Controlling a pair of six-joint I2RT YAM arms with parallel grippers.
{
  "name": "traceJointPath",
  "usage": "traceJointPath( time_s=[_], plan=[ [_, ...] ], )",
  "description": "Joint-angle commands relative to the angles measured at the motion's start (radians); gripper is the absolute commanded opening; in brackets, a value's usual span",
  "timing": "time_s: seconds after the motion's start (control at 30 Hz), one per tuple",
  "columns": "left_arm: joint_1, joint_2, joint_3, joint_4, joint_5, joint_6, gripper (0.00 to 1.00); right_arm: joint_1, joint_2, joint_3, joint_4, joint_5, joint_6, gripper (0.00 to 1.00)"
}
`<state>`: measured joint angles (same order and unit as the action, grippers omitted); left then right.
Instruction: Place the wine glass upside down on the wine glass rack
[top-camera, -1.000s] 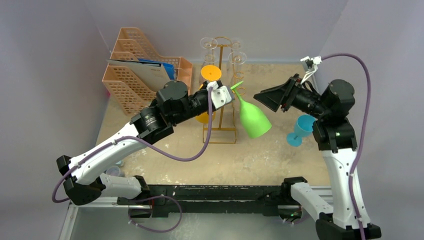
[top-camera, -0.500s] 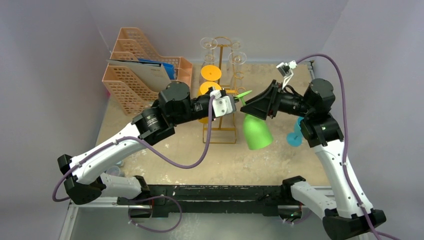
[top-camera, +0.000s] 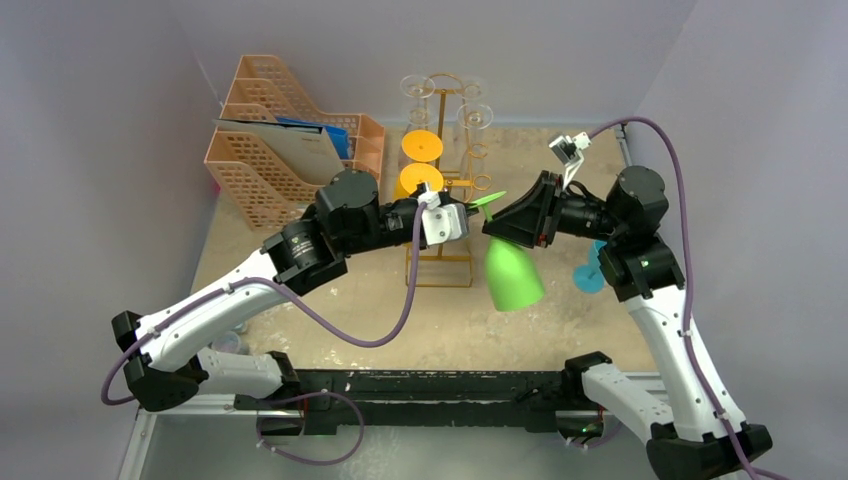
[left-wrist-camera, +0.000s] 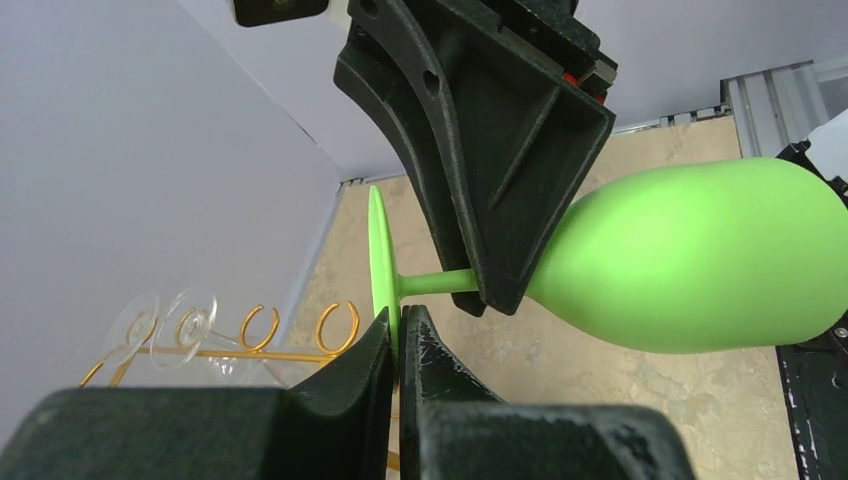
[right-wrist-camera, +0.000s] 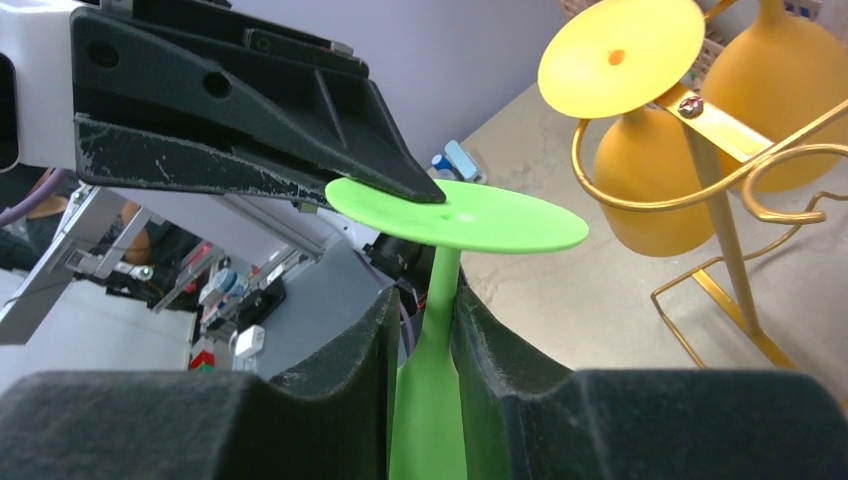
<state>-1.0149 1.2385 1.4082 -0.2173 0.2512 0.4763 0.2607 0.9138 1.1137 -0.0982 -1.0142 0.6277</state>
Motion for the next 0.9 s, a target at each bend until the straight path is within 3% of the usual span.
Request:
traceJointPath(
  time_s=[0.0, 0.17, 0.4, 0.57, 0.77, 0.87],
  plan=[
    [-0.004, -0.027, -0.020, 0.057, 0.028, 0.001, 0.00, 0.003, -0.006, 0.011, 0.037, -0.074, -0.015, 0.30],
    [-0.004, -0.042, -0.037, 0.087, 0.020, 0.006, 0.00, 0.003, -0.004, 0.012, -0.023, -0.054, -0.048, 0.32],
    [-0.004, -0.051, -0.045, 0.098, 0.019, 0.014, 0.00, 0.003, 0.019, 0.032, -0.051, -0.042, -0.071, 0.00],
    [-0.004, -0.061, -0.048, 0.096, 0.020, -0.014, 0.00, 0.003, -0.008, 0.038, -0.045, 0.016, -0.102, 0.00],
    [-0.004, -0.073, -0.014, 0.001, -0.002, -0.102, 0.45, 0.003, -0.055, 0.040, -0.023, 0.147, -0.125, 0.00],
    [-0.004, -0.096, -0.012, -0.040, -0.054, -0.169, 0.55, 0.003, -0.086, 0.041, -0.039, 0.210, -0.163, 0.00]
  ],
)
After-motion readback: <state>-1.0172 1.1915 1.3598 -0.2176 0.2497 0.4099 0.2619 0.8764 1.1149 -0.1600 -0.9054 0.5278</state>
